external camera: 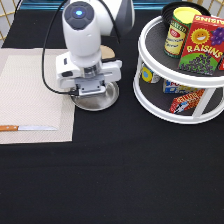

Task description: Arrange plate and fork

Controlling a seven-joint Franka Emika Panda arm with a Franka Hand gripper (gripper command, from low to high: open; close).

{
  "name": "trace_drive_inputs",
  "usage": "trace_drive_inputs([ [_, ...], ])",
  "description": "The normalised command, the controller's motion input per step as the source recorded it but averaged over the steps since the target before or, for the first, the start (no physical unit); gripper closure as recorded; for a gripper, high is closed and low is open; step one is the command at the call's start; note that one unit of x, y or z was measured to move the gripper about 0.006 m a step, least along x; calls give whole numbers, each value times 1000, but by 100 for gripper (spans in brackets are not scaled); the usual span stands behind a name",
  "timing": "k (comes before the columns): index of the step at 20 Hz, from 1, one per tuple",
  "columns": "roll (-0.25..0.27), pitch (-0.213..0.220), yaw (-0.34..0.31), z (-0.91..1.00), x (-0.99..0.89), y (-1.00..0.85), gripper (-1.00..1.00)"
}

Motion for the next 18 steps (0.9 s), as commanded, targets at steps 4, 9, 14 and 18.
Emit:
trace_drive_inputs([
  [4,31,51,-50,26,443,-713,-100],
  [9,2,7,-76,0,496,-679,-100],
  [14,0,1,-75,0,483,-698,-100],
  [18,0,0,-35,0,446,-835,-100],
])
